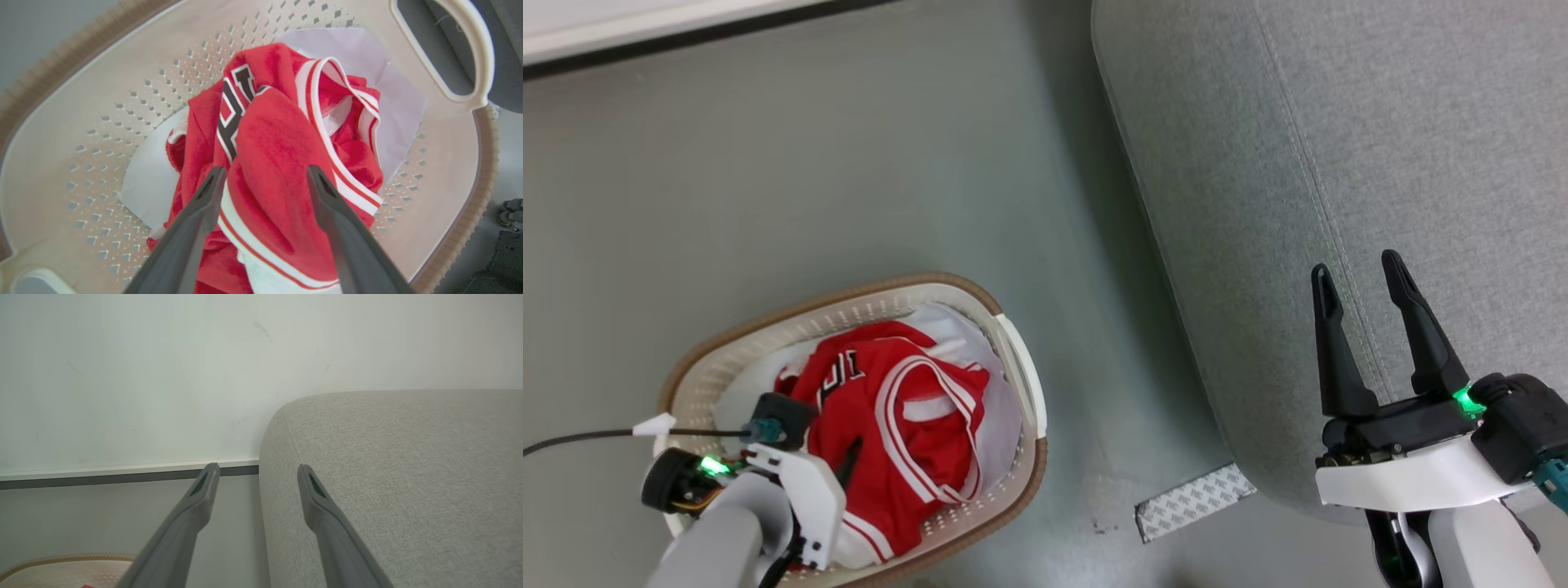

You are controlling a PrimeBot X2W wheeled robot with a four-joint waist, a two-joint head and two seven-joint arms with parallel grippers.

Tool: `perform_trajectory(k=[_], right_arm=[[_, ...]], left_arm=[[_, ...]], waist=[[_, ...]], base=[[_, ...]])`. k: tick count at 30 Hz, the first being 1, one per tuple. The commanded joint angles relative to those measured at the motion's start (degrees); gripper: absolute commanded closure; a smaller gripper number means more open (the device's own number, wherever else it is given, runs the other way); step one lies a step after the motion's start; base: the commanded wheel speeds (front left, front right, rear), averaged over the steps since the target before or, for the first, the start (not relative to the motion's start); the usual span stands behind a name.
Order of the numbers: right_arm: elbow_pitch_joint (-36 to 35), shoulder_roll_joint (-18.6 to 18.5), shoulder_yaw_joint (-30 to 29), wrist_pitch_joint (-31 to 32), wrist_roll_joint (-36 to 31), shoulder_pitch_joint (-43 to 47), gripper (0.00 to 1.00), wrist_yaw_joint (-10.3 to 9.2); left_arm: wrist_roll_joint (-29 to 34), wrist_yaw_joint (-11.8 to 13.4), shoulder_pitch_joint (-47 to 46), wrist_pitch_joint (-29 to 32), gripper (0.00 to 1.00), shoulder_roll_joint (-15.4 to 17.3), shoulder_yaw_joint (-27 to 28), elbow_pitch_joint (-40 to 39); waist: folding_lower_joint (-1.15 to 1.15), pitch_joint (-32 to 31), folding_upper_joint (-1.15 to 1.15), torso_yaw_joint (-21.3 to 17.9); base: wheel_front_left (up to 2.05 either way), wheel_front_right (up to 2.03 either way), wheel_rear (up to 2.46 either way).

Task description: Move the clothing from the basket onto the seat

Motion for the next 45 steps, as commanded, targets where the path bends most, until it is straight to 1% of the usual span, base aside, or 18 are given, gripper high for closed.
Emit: perform_trajectory(k=[1,7,9,10,11,12,16,19,26,29,32,35,40,43,45], right_arm=[[-0.5,0.0,-0.1,-0.1,0.2,-0.9,0.00,-0.12],[-1.1,0.0,0.3,-0.1,0.6,-1.6,0.00,-0.12],[-1.0,0.0,0.5,-0.1,0.7,-1.6,0.00,-0.12],[-0.9,0.0,0.5,-0.1,0.8,-1.5,0.00,-0.12],[-0.7,0.0,0.4,-0.1,0.8,-1.5,0.00,-0.12],[-0.5,0.0,0.3,-0.1,0.8,-1.4,0.00,-0.12],[0.4,0.0,0.2,-0.1,1.3,-1.8,0.00,-0.12],[1.4,0.0,-0.5,-0.1,1.3,-0.6,0.00,-0.12],[4.4,-0.1,-1.6,-0.1,0.0,2.7,0.00,-0.12],[5.7,-0.1,-2.4,-0.1,-0.9,4.5,0.00,-0.12],[6.7,-0.1,-2.9,-0.1,-1.8,5.9,0.00,-0.12],[7.4,-0.1,-3.0,-0.1,-2.5,7.3,0.00,-0.12],[8.2,-0.7,-2.7,-0.1,-3.3,9.0,0.00,-0.12],[7.8,-1.4,-1.7,-0.1,-3.6,9.4,0.00,-0.12],[7.4,-1.7,-0.7,-0.1,-3.9,9.6,0.00,-0.12]], left_arm=[[-0.4,0.1,-1.0,0.4,0.00,1.1,-0.5,0.5],[-1.3,0.1,-2.8,0.5,0.00,2.6,-2.2,1.8],[-1.7,0.1,-2.9,0.7,0.00,2.3,-3.1,2.3],[-2.0,0.1,-2.8,0.7,0.15,2.1,-3.7,2.3],[-2.4,0.1,-2.7,0.5,0.64,1.8,-4.6,2.1],[-3.0,0.1,-2.6,0.6,1.00,1.7,-5.4,2.0],[-5.7,0.1,-1.8,-0.4,1.00,1.8,-8.0,0.8],[-8.7,0.1,-0.3,-2.0,1.00,1.0,-8.9,-0.2],[-13.4,0.1,3.8,-5.6,1.00,-0.4,-11.3,-4.3],[-14.4,0.1,5.5,-6.8,1.00,-0.9,-11.2,-6.7],[-15.2,1.0,7.6,-7.8,1.00,-1.3,-10.6,-10.0],[-15.3,2.7,9.3,-7.6,1.00,-1.0,-10.3,-14.8],[-14.8,6.7,12.0,-5.9,1.00,0.5,-10.1,-24.9],[-15.2,8.7,13.0,-3.9,1.00,1.5,-9.7,-32.1],[-15.0,9.7,13.3,-2.1,1.00,2.9,-9.4,-36.6]], waist=[[-0.02,1.4,0.00,-0.7],[-0.02,4.4,0.00,-1.4],[-0.02,4.7,0.00,-1.6],[-0.02,4.8,0.00,-1.5],[-0.02,4.7,0.00,-1.5],[-0.02,4.5,0.00,-1.3],[-0.02,2.4,0.00,-0.6],[-0.02,-1.2,0.00,0.7],[-0.02,-13.0,0.00,5.6],[-0.02,-18.5,0.00,8.1],[-0.02,-23.9,0.00,10.4],[-0.02,-28.6,0.00,12.7],[-0.02,-34.5,0.00,16.2],[-0.02,-36.5,0.00,18.0],[-0.02,-37.2,0.00,19.1]], base=[[0.00,0.00,0.00],[0.00,0.00,0.00],[0.00,0.00,0.00],[0.00,0.00,0.00],[0.00,0.00,0.00],[0.00,0.00,0.00],[0.00,0.00,0.00],[0.00,0.00,0.00],[0.00,0.00,0.00],[0.00,0.00,0.00],[0.00,0.00,0.00],[0.00,0.00,0.00],[0.00,0.00,0.00],[0.00,0.00,0.00],[0.00,0.00,0.00]])
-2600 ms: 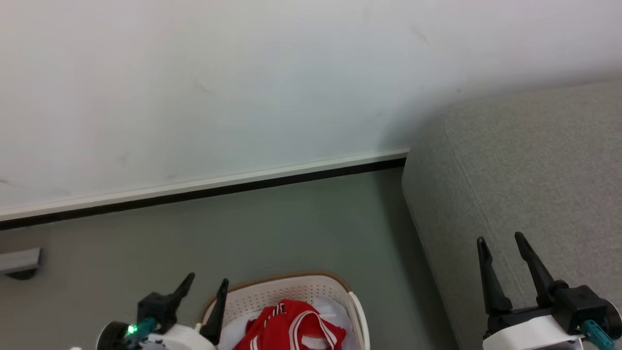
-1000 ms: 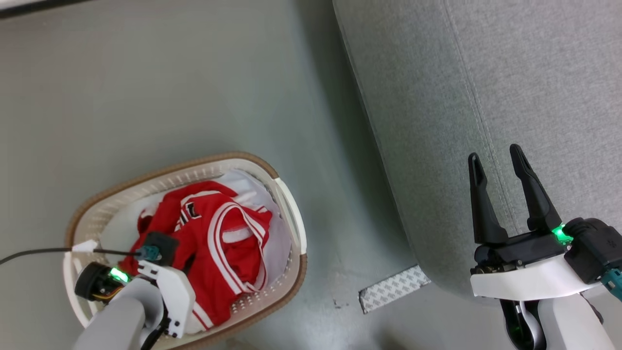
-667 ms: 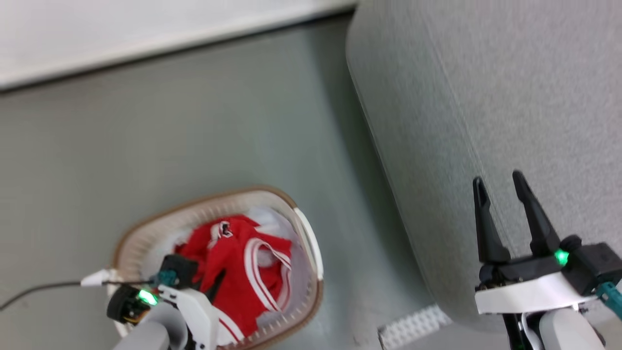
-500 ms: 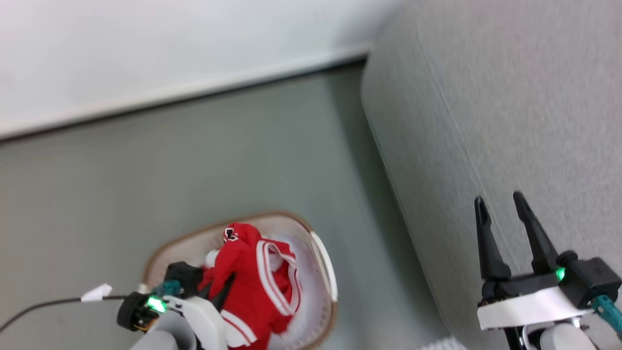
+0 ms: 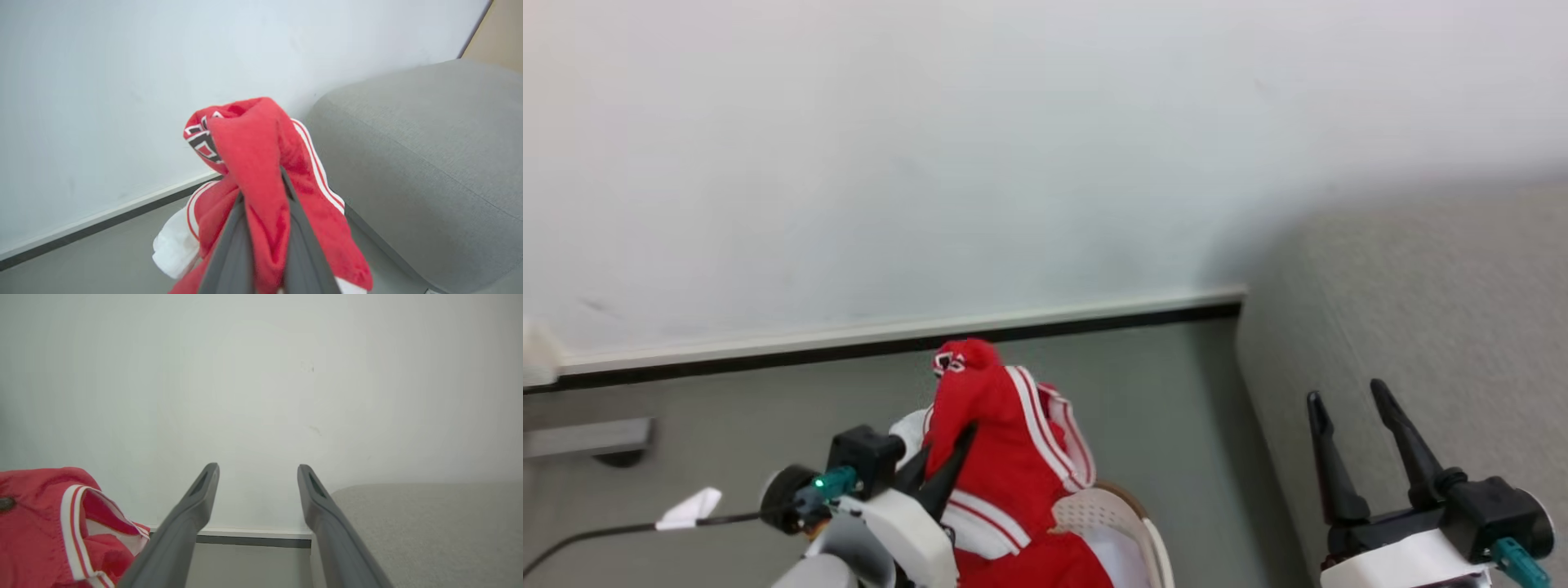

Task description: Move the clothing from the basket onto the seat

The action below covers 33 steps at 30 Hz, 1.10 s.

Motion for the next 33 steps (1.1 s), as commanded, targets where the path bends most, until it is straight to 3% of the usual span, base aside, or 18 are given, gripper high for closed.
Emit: perform_trajectory(k=[1,8,20,29,33], right_arm=[[-0.5,-0.6,1.3,-0.1,-0.7,0.5,0.00,-0.12],[-0.9,-2.7,9.5,-0.1,-1.7,-0.8,0.00,-0.12],[2.1,-4.9,34.0,0.9,6.0,-10.9,0.00,-0.12],[7.9,-5.7,42.0,5.1,7.5,-17.5,0.00,-0.12],[11.1,-5.7,42.4,6.1,4.2,-19.5,0.00,-0.12]], left_arm=[[0.2,1.0,0.7,1.7,1.00,1.8,0.5,-3.8],[-0.1,2.4,-0.4,6.4,1.00,4.4,1.1,-13.3],[0.1,4.4,-1.7,10.8,1.00,3.5,-0.1,-19.6],[0.3,4.1,-3.8,12.1,1.00,0.2,-2.5,-20.3],[-0.5,3.6,-4.1,13.1,1.00,-1.6,-4.1,-20.5]], waist=[[0.03,-4.3,0.00,4.8],[0.03,-5.2,0.00,6.9],[0.03,-5.2,0.00,7.0],[0.03,-5.1,0.00,7.6],[0.03,-5.5,0.00,7.9]], base=[[0.00,0.00,0.00],[0.00,0.00,0.00],[0.00,0.00,0.00],[0.00,0.00,0.00],[0.00,0.00,0.00]])
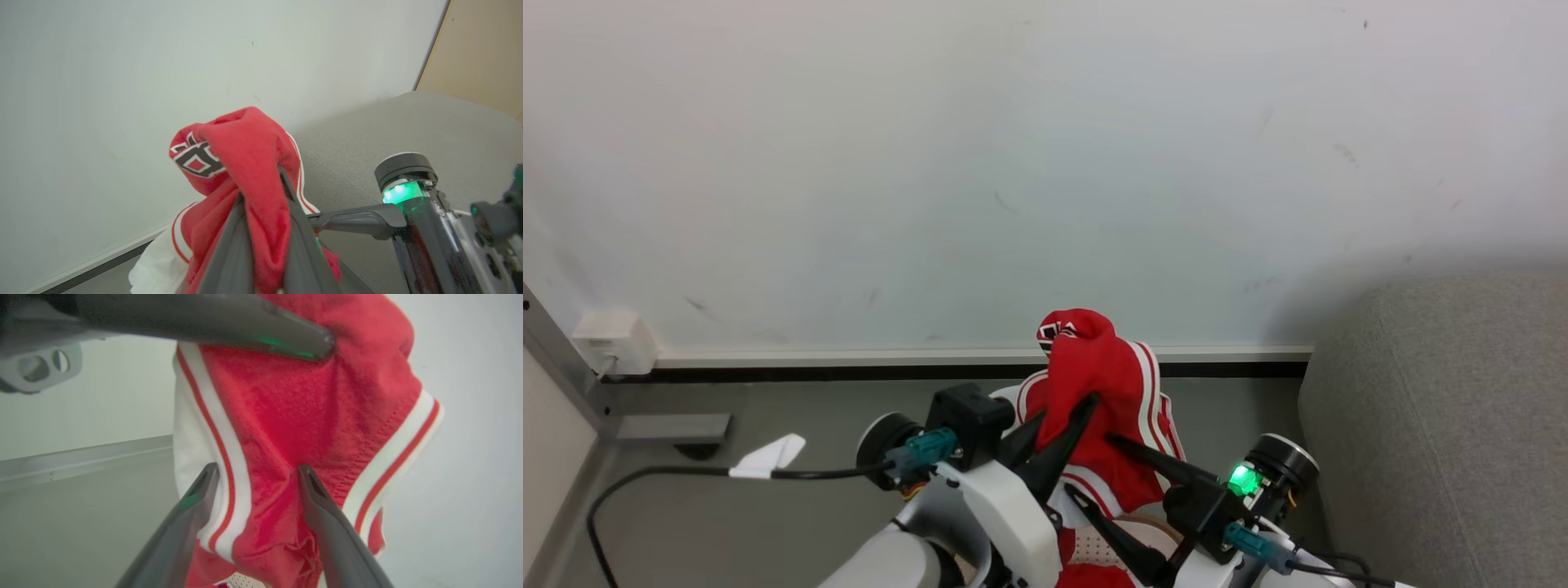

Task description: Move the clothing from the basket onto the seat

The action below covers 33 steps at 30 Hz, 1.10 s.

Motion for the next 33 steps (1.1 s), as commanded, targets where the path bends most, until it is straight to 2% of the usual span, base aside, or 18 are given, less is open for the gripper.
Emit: perform_trajectory(k=[1,3,4,5,12,17,19,20,21,22,23,33], right_arm=[[1.0,-0.1,-0.4,0.1,-1.8,-1.1,0.00,-0.12],[2.5,0.5,-1.8,0.2,-3.7,-1.3,0.00,-0.12],[3.1,0.9,-2.8,0.1,-4.5,-1.2,0.52,-0.12],[3.6,1.3,-3.9,-0.3,-4.9,-1.1,1.00,-0.12],[3.8,2.9,-7.1,-2.0,-4.0,0.8,1.00,-0.12],[2.1,1.8,-9.5,-3.3,-2.4,2.0,1.00,-0.13],[1.0,1.0,-10.6,-3.3,-1.7,2.6,1.00,-0.13],[0.4,0.6,-11.3,-3.4,-1.4,2.9,1.00,-0.13],[-0.1,0.3,-12.0,-3.3,-0.9,3.3,1.00,-0.13],[-0.8,0.0,-12.6,-3.1,-0.8,3.6,1.00,-0.13],[-1.4,-0.5,-13.2,-3.0,-0.6,3.9,1.00,-0.13],[-6.7,-3.9,-18.8,-0.4,-0.7,5.8,1.00,-0.12]], left_arm=[[-0.5,-0.2,-0.4,0.3,1.00,-0.6,-0.3,-0.5],[-1.1,-0.4,-0.2,0.7,1.00,-1.3,-1.0,-0.8],[-1.5,-0.5,0.0,0.7,1.00,-1.7,-1.2,-1.0],[-1.6,-0.4,0.2,0.8,1.00,-1.9,-1.5,-1.0],[-1.9,0.1,1.6,0.2,1.00,-2.4,-2.1,0.3],[-2.0,0.3,2.2,-1.5,1.00,-1.8,-1.5,2.2],[-1.9,0.4,2.4,-2.2,0.87,-1.7,-1.4,3.2],[-1.9,0.5,2.6,-2.7,0.68,-1.8,-1.2,3.6],[-1.8,0.7,2.7,-3.3,0.35,-1.9,-1.2,4.0],[-1.6,0.7,2.9,-3.9,0.07,-1.9,-1.2,4.3],[-1.7,0.8,3.1,-4.3,0.00,-2.1,-1.2,4.6],[-1.9,0.3,3.5,-6.9,0.00,-2.5,-1.5,7.1]], waist=[[0.00,-0.2,0.00,0.1],[0.00,-0.5,0.00,0.3],[0.00,-0.6,0.00,0.3],[0.00,-0.8,0.00,0.5],[0.00,-1.4,0.00,0.7],[0.00,-1.6,0.00,0.3],[0.00,-1.6,0.00,-0.1],[0.00,-1.5,0.00,-0.4],[0.00,-1.4,0.00,-0.8],[0.00,-1.3,0.00,-1.2],[0.00,-1.2,0.00,-1.6],[0.00,0.1,0.00,-9.3]], base=[[0.00,0.00,0.00],[0.00,0.00,0.00],[0.00,0.00,0.00],[0.00,0.00,0.00],[0.00,0.00,0.00],[0.00,0.00,0.00],[0.00,0.00,0.00],[0.00,0.00,0.00],[0.00,0.00,0.00],[0.00,0.00,0.00],[0.00,0.00,0.00],[0.00,0.00,0.00]])
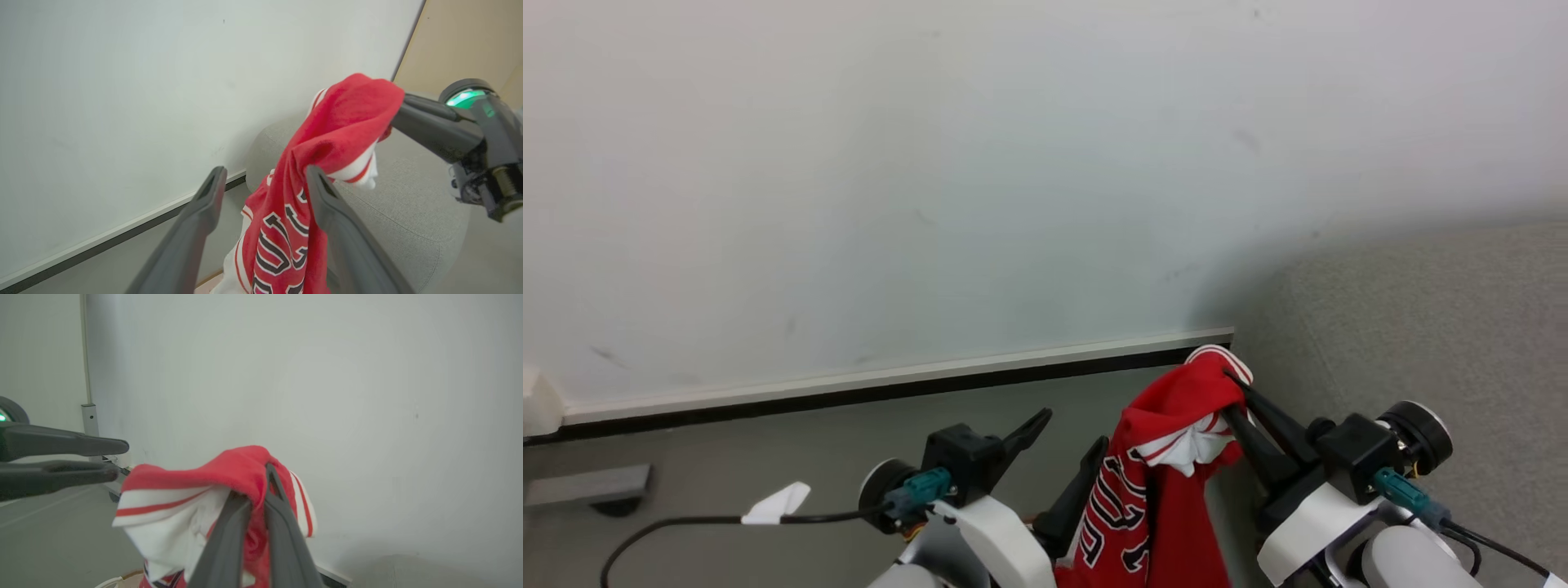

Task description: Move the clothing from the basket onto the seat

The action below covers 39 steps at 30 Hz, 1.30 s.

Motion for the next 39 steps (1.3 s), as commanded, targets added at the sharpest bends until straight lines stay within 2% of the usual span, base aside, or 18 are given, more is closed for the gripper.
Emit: perform_trajectory(k=[1,10,18,23,26,33,35,39], right_arm=[[-1.0,-0.7,-0.7,0.3,0.0,0.8,1.00,-0.12],[-5.8,-2.4,-4.7,2.3,-0.9,1.8,1.00,-0.12],[-9.3,-3.4,-8.1,3.8,-1.5,3.4,1.00,-0.12],[-10.2,-2.8,-10.2,4.2,-2.0,3.9,1.00,-0.12],[-10.8,-1.3,-12.6,4.6,-3.0,3.6,1.00,-0.12],[-11.8,2.8,-22.6,6.7,-5.0,-6.0,1.00,-0.12],[-11.5,2.7,-23.9,7.4,-5.9,-8.3,1.00,-0.12],[-10.6,2.7,-30.6,9.4,-9.5,-19.3,1.00,-0.14]], left_arm=[[-0.2,-0.1,0.4,-0.6,0.00,-0.1,-0.3,0.3],[1.2,-0.5,-0.2,-1.9,0.00,-1.1,-2.1,1.3],[1.4,-0.4,-1.0,-2.2,0.00,-1.4,-2.6,1.8],[1.5,-0.4,-1.5,-2.1,0.00,-1.0,-2.5,1.7],[1.5,-0.3,-2.5,-1.8,0.00,-0.5,-2.1,1.3],[3.8,-1.2,-10.5,1.1,0.00,3.2,0.0,-2.7],[4.1,-1.4,-11.7,1.6,0.00,3.8,0.3,-3.3],[5.5,-2.8,-17.7,2.7,0.00,6.1,1.9,-5.7]], waist=[[0.00,0.6,0.00,-3.3],[0.00,1.5,0.00,-11.4],[0.00,2.2,0.00,-14.7],[0.00,3.0,0.00,-14.9],[0.00,4.5,0.00,-14.5],[0.00,17.0,0.00,-12.1],[0.00,18.9,0.00,-11.7],[0.00,26.8,0.00,-9.7]], base=[[0.00,0.00,0.00],[0.00,0.00,0.00],[0.00,0.00,0.00],[0.00,0.00,0.00],[0.00,0.00,0.00],[0.00,0.00,0.00],[0.00,0.00,0.00],[0.00,0.00,0.00]])
